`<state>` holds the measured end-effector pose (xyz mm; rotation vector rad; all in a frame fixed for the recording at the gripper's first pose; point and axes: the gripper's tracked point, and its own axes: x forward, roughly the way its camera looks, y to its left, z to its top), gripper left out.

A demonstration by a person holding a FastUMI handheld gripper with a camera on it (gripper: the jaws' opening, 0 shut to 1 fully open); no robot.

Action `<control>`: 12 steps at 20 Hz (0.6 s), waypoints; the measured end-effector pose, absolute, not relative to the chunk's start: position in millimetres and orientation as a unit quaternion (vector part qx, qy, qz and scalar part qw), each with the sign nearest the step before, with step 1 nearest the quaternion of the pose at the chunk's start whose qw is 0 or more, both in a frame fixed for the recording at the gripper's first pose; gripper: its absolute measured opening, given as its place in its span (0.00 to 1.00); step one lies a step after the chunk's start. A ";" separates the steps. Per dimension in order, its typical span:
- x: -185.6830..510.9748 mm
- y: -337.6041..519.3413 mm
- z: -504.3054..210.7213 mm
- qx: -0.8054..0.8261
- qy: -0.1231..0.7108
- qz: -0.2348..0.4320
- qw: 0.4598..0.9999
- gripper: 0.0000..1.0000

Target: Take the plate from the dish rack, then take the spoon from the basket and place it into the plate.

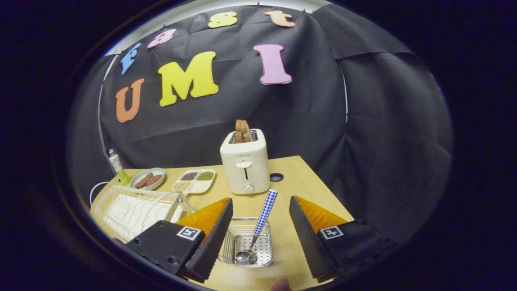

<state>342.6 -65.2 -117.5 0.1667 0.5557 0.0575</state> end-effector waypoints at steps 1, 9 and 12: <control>348.4 -64.4 -123.6 0.099 0.280 0.029 0.954 0.90; 360.0 -66.2 -133.0 0.143 0.301 0.036 0.942 0.46; 356.6 -68.3 -126.5 0.148 0.300 0.032 0.942 0.25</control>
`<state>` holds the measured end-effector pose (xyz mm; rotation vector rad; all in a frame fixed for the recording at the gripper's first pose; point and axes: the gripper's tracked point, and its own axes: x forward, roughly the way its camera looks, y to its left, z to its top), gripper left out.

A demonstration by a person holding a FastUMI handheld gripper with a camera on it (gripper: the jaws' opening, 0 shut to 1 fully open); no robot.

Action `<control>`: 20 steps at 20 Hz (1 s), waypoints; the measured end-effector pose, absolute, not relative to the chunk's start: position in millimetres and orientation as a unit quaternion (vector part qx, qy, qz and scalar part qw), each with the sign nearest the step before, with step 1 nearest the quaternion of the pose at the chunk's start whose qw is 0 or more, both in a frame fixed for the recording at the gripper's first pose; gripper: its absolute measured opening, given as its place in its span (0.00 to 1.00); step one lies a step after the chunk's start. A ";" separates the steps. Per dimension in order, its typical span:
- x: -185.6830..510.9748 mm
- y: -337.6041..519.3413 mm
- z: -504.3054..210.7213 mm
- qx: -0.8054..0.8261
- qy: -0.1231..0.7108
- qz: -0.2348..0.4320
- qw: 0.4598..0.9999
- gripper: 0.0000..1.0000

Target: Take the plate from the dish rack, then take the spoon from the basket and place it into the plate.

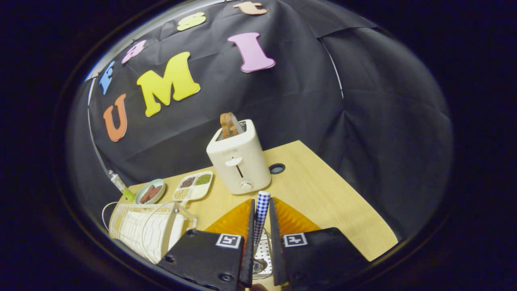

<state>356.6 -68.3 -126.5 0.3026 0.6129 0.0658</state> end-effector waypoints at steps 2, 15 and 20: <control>353.7 -62.5 -122.9 0.159 0.301 0.037 0.940 0.20; 303.4 -53.3 7.6 0.172 0.140 -0.011 0.975 0.10; 238.4 -0.5 46.9 0.190 0.093 0.028 0.977 0.10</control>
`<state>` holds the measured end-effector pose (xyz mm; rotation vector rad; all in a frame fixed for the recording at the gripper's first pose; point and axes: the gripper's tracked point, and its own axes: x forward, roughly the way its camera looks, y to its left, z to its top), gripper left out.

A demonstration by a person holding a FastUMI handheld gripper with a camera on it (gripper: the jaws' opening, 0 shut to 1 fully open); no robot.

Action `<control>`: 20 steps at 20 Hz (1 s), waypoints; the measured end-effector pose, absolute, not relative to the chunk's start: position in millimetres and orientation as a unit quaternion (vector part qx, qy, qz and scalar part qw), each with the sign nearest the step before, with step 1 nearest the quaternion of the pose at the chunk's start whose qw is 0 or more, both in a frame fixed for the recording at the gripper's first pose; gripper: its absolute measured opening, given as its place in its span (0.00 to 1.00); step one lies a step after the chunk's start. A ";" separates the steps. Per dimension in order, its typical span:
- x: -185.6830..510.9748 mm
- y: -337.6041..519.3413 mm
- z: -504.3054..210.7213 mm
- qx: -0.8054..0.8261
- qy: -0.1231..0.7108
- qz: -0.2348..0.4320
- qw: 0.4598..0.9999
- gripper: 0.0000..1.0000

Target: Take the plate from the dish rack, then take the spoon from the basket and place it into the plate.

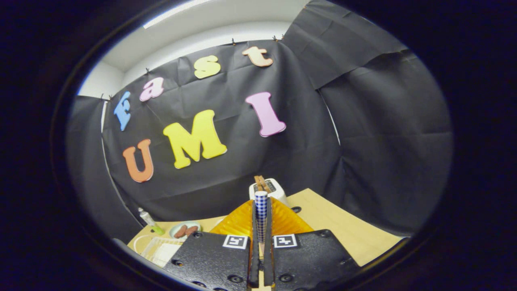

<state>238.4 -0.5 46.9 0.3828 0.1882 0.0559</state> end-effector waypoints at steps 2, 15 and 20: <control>206.4 31.2 50.9 0.193 0.081 0.049 0.977 0.10; 80.3 229.4 -11.0 0.124 0.033 0.179 0.975 0.10; 63.0 258.2 -56.1 0.130 0.049 0.172 0.975 0.10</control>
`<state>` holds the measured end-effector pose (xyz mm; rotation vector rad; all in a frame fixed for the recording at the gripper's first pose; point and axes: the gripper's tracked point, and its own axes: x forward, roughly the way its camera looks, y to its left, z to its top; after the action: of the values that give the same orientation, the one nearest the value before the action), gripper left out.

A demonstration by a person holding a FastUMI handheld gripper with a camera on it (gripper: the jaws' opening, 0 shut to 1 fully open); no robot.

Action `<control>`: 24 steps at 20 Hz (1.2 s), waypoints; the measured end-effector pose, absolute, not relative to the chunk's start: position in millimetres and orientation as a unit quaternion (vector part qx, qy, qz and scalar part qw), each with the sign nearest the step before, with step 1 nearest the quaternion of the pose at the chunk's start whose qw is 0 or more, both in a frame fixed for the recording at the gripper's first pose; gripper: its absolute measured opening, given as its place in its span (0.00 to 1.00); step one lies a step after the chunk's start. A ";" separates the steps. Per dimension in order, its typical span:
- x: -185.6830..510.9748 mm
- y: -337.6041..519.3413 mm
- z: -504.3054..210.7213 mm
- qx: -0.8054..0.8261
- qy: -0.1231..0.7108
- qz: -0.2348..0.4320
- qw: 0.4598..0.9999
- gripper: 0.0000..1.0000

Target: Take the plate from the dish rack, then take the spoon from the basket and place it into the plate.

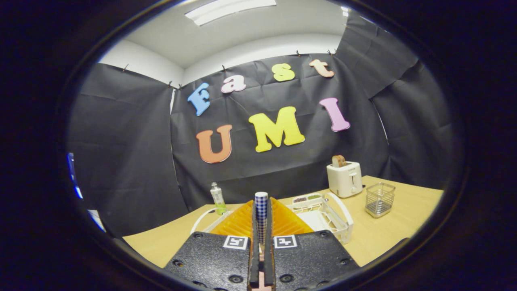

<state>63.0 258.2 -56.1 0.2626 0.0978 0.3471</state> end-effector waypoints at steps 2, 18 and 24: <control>61.6 264.0 -72.8 0.128 0.064 0.169 0.975 0.10; 48.1 243.4 -66.7 0.150 0.026 0.157 0.976 0.56; 46.8 213.3 -41.5 0.119 0.003 0.144 0.982 0.91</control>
<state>46.8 213.3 -41.5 0.2394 0.0064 0.2889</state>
